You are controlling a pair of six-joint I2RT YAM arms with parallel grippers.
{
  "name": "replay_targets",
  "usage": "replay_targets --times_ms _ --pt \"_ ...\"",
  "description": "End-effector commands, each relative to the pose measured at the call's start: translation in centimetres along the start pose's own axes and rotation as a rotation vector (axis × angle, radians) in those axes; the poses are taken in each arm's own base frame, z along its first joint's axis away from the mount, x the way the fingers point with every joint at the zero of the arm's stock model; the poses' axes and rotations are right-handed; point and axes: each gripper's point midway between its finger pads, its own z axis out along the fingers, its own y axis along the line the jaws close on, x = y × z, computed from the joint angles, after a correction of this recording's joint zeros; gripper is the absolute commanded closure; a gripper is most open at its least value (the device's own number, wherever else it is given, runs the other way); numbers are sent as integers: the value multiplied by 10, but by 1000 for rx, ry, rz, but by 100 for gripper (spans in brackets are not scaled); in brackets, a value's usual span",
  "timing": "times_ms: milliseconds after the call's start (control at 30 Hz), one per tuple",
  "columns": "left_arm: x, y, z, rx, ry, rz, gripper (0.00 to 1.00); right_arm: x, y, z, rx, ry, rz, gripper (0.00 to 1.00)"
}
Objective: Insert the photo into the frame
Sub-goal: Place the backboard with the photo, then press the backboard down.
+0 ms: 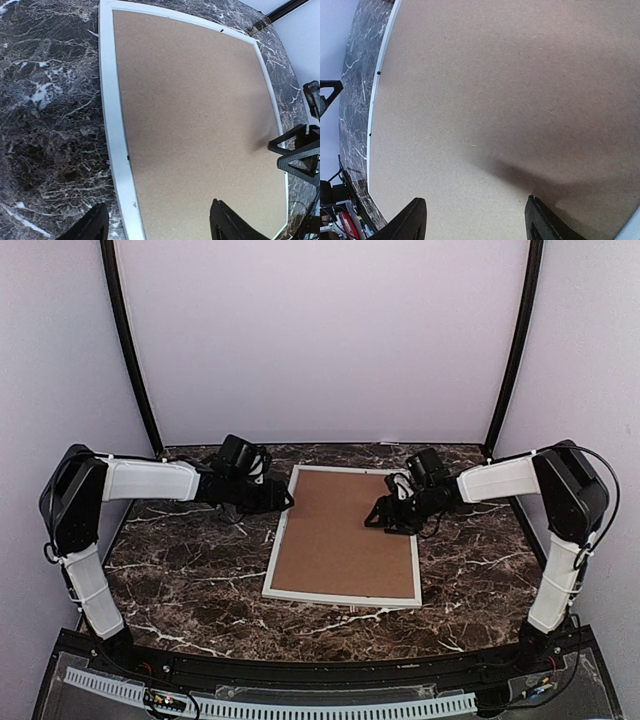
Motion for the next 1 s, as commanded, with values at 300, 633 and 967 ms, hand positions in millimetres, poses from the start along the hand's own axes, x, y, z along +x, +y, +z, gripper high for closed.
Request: replay_targets --times_ms 300,633,967 --pt "8 24 16 -115 91 127 33 -22 -52 -64 325 -103 36 32" --pt "21 19 30 -54 135 108 42 -5 -82 -47 363 -51 68 37" --pt "39 15 33 5 158 40 55 10 -90 -31 344 -5 73 59"
